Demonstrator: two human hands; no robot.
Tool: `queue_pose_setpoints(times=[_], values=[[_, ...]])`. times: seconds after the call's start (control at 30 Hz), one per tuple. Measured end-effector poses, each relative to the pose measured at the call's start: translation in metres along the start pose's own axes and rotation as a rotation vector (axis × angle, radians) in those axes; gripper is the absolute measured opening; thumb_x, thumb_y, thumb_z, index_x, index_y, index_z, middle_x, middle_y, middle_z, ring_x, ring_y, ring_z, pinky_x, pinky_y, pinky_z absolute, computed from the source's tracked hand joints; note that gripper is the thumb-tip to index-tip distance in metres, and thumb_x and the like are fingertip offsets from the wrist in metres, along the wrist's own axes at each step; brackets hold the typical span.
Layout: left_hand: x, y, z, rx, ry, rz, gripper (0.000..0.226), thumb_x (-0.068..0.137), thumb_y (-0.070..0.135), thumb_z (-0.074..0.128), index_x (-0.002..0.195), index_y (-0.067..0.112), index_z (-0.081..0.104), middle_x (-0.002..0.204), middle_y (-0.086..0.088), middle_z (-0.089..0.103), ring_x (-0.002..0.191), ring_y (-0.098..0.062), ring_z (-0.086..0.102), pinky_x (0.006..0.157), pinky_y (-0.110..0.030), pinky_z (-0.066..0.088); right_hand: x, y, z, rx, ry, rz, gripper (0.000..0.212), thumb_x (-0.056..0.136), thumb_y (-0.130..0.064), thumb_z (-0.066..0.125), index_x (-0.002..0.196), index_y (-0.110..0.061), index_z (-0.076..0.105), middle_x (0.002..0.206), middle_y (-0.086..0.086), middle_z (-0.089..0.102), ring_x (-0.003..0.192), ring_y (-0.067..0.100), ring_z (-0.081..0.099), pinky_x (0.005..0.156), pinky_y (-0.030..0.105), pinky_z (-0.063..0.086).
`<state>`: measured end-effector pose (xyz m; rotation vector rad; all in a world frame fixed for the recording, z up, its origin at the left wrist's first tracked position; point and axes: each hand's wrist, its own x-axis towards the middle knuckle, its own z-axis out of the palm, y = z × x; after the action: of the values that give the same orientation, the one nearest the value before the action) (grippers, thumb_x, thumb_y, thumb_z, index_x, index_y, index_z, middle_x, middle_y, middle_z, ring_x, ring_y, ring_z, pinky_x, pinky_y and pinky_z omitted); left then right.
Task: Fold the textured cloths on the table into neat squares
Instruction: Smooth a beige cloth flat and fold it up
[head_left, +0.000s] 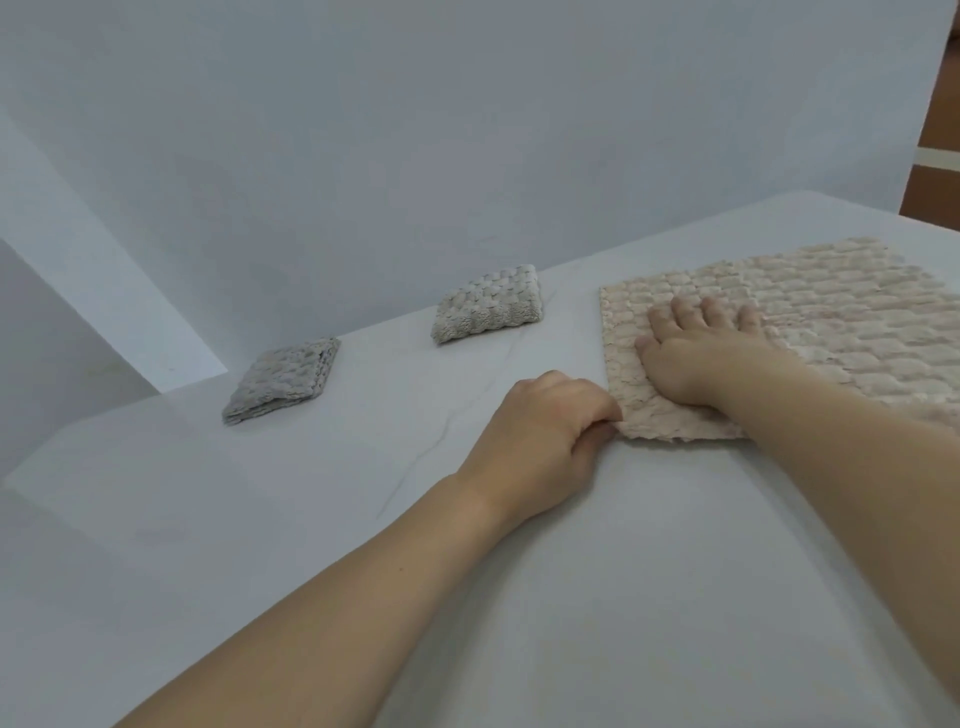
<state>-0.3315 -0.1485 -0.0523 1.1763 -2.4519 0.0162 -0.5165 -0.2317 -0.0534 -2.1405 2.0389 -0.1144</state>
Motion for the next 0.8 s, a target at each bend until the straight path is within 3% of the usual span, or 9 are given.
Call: queue_pose_setpoints(times=[0.3, 0.53, 0.63, 0.73, 0.8], values=[[-0.108, -0.025, -0.059, 0.031, -0.106, -0.073, 0.021, 0.092, 0.022, 0.047, 0.097, 0.015, 0.067, 0.105, 0.003, 0.067, 0.097, -0.023, 0.060, 0.086, -0.043, 0.049, -0.055, -0.107, 0.026, 0.031, -0.046, -0.084, 0.061, 0.100, -0.042, 0.008, 0.155, -0.020, -0.003, 0.162, 0.004, -0.011, 0.147, 0.030, -0.015, 0.115, 0.053, -0.015], [-0.191, -0.030, -0.112, 0.075, -0.206, -0.189, 0.028, 0.088, 0.024, 0.043, 0.097, 0.017, 0.069, 0.105, 0.007, 0.066, 0.095, -0.016, 0.059, 0.086, -0.036, 0.049, -0.114, -0.178, 0.038, 0.099, -0.139, -0.254, 0.060, 0.101, -0.040, 0.010, 0.155, -0.017, -0.005, 0.162, 0.004, -0.012, 0.148, 0.030, -0.014, 0.118, 0.049, -0.010], [-0.206, -0.025, -0.137, 0.125, -0.384, -0.294, 0.027, 0.083, 0.029, 0.049, 0.099, 0.024, 0.071, 0.108, 0.013, 0.063, 0.100, -0.010, 0.055, 0.094, -0.036, 0.044, -0.127, -0.185, 0.027, 0.122, -0.174, -0.395, 0.059, 0.101, -0.032, 0.019, 0.155, -0.018, 0.000, 0.163, 0.002, -0.003, 0.149, 0.026, -0.002, 0.118, 0.046, 0.000], [-0.195, -0.014, -0.159, 0.197, -0.638, -0.420, 0.041, 0.075, 0.040, 0.042, 0.101, 0.028, 0.071, 0.113, 0.013, 0.062, 0.109, -0.010, 0.053, 0.101, -0.033, 0.038, -0.121, -0.170, 0.013, 0.136, -0.125, -0.410, 0.059, 0.102, -0.030, 0.024, 0.155, -0.018, 0.004, 0.163, 0.001, 0.001, 0.149, 0.021, 0.006, 0.119, 0.044, 0.002], [-0.175, -0.007, -0.166, 0.131, -0.563, -0.569, 0.036, 0.079, 0.039, 0.045, 0.102, 0.028, 0.071, 0.109, 0.010, 0.064, 0.102, -0.012, 0.056, 0.094, -0.027, 0.044, -0.106, -0.152, 0.008, 0.105, -0.069, -0.358, 0.057, 0.102, -0.031, 0.022, 0.155, -0.016, 0.006, 0.163, 0.002, 0.003, 0.149, 0.020, 0.005, 0.119, 0.045, -0.001]])
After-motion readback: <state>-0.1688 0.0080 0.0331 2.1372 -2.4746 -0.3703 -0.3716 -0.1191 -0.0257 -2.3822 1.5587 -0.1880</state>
